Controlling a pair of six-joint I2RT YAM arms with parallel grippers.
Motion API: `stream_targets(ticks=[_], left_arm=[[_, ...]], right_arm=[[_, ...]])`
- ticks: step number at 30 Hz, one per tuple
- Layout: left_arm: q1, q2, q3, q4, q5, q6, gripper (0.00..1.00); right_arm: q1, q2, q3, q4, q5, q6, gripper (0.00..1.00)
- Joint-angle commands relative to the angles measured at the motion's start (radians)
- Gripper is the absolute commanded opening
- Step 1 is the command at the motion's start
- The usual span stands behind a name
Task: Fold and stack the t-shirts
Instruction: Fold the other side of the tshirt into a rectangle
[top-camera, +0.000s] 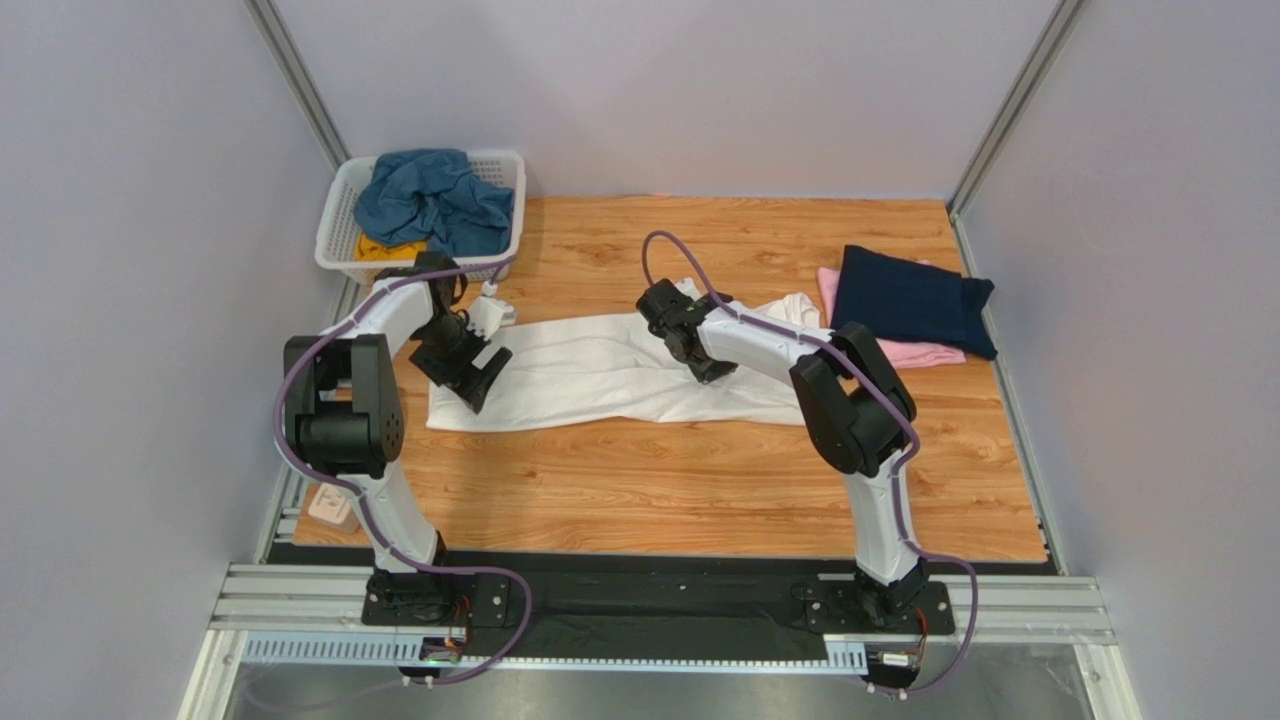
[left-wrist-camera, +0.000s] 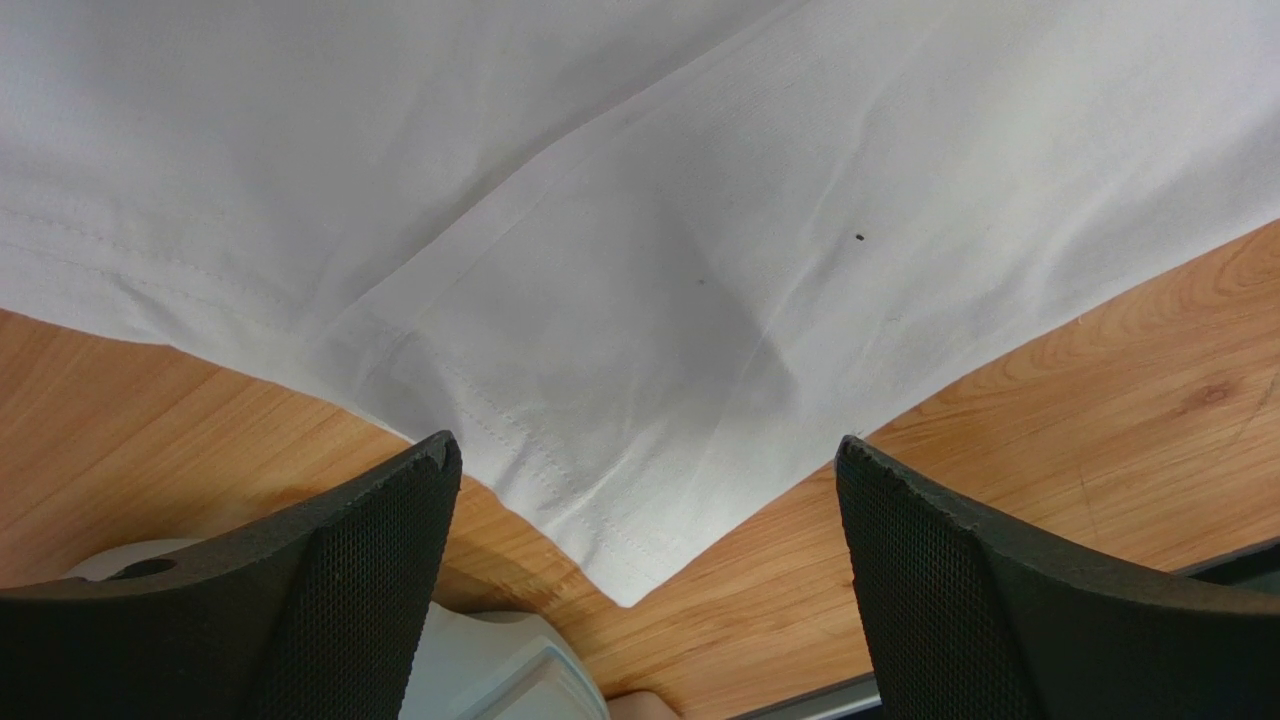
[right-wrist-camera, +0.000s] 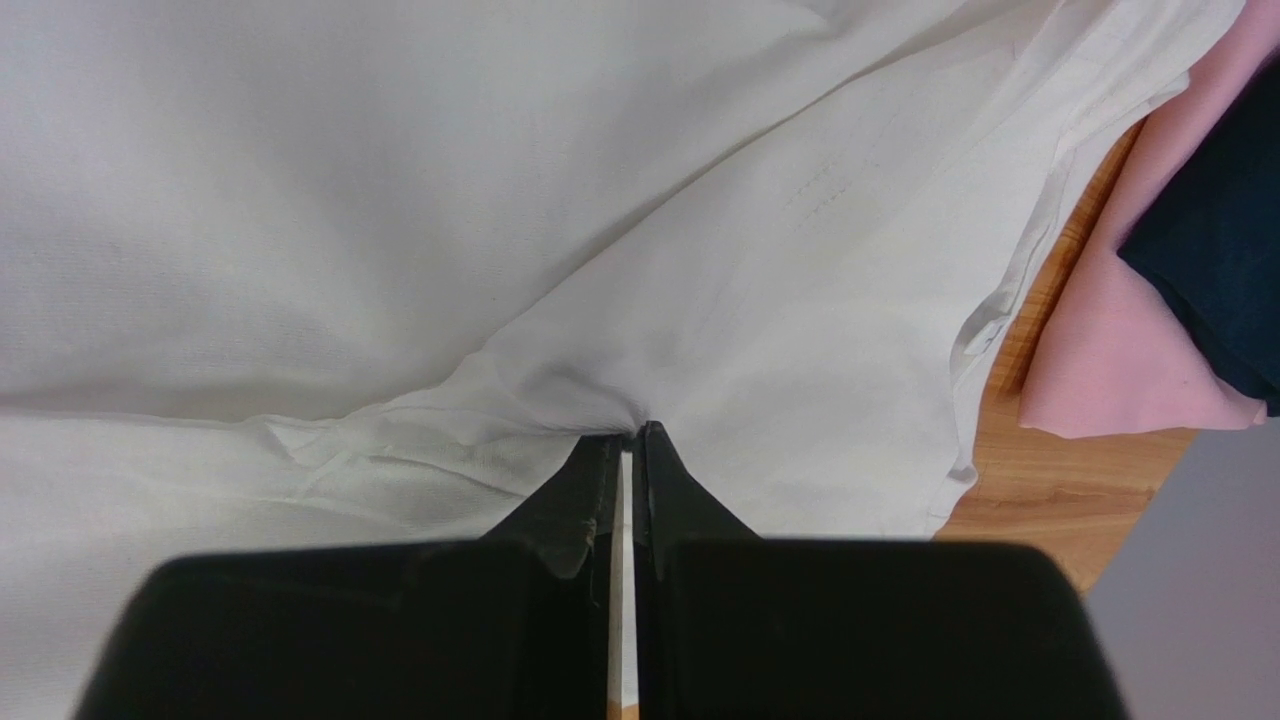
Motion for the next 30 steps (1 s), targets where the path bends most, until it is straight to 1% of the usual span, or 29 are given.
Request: stream_targets(ticks=[1, 9, 15, 18, 19, 21, 22, 24, 27, 29, 30], left_arm=[[0.004, -0.021, 0.000, -0.001, -0.001, 0.023, 1.00], [0.002, -0.015, -0.012, -0.007, 0.013, 0.020, 1.00], [0.002, -0.020, 0.010, -0.029, 0.013, 0.031, 1.00], [0.002, -0.023, 0.013, -0.035, 0.016, 0.034, 1.00], [0.002, -0.023, 0.013, -0.035, 0.016, 0.034, 1.00], [0.004, -0.021, 0.011, -0.037, 0.014, 0.039, 1.00], [0.002, -0.020, 0.010, -0.037, 0.014, 0.040, 1.00], [0.002, -0.020, 0.008, -0.038, 0.014, 0.043, 1.00], [0.002, -0.012, 0.007, -0.041, 0.024, 0.043, 1.00], [0.002, -0.009, 0.005, -0.043, 0.025, 0.043, 1.00], [0.002, -0.007, 0.004, -0.043, 0.025, 0.043, 1.00]], right_arm=[[-0.004, -0.008, 0.052, 0.021, 0.022, -0.002, 0.00], [-0.004, -0.022, 0.167, -0.018, 0.019, -0.019, 0.00], [-0.004, 0.065, 0.259, -0.036, -0.032, -0.014, 0.01], [-0.003, 0.110, 0.302, -0.036, -0.058, -0.014, 0.10], [-0.006, 0.119, 0.310, -0.038, -0.063, -0.013, 0.21], [-0.006, 0.143, 0.328, -0.052, -0.066, -0.014, 0.36], [-0.006, 0.150, 0.330, -0.056, -0.060, -0.013, 0.55], [-0.010, 0.153, 0.325, -0.064, -0.049, -0.010, 0.72], [-0.036, 0.124, 0.315, -0.068, -0.054, 0.015, 0.77], [-0.067, 0.093, 0.312, -0.070, -0.066, 0.051, 0.78], [-0.082, 0.050, 0.301, -0.068, -0.083, 0.070, 0.77]])
